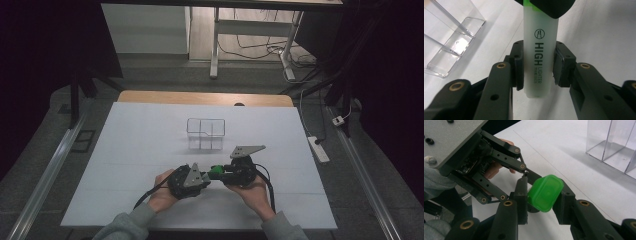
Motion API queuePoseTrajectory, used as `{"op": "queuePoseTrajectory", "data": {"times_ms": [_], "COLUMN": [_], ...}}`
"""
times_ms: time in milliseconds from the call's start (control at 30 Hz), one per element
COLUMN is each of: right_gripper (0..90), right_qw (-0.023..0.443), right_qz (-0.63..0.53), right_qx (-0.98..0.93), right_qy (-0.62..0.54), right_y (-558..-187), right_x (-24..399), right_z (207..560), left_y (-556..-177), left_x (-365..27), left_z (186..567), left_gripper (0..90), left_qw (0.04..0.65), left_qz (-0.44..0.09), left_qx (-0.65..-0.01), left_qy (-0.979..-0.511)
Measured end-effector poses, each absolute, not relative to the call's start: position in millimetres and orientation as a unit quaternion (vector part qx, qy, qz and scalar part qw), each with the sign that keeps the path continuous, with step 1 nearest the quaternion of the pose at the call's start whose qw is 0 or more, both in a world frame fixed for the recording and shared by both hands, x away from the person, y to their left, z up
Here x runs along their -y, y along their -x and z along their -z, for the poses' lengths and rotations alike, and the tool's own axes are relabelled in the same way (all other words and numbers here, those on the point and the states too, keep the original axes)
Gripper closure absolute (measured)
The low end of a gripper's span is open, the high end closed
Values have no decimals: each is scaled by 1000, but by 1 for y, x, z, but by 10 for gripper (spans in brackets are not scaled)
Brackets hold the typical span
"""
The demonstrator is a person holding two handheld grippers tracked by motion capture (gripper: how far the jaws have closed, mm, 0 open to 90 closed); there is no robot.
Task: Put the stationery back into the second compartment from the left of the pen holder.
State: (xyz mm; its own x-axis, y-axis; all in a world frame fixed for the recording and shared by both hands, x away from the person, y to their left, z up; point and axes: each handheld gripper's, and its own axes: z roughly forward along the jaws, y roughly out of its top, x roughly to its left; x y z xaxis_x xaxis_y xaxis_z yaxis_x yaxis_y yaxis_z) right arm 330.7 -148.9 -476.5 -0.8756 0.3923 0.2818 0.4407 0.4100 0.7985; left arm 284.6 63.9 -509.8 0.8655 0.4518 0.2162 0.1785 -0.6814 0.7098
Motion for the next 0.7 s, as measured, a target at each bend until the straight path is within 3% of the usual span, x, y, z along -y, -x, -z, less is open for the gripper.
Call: {"op": "queuePoseTrajectory", "data": {"times_ms": [167,433,700], "right_gripper": [693,697,697], "right_qw": [19,-1,-17], "right_qz": [482,487,501], "right_qx": [842,838,828], "right_qy": [240,244,250], "right_y": [-329,-330,-331], "right_x": [148,152,161], "right_z": [475,473,468], "left_y": [-287,-292,-296], "left_x": [-65,-72,-81], "left_z": [510,508,504], "left_gripper": [627,476,393], "left_qw": [364,370,376], "left_qz": [-181,-165,-150], "left_qx": [-182,-200,-214], "left_qy": [-896,-892,-889]}}
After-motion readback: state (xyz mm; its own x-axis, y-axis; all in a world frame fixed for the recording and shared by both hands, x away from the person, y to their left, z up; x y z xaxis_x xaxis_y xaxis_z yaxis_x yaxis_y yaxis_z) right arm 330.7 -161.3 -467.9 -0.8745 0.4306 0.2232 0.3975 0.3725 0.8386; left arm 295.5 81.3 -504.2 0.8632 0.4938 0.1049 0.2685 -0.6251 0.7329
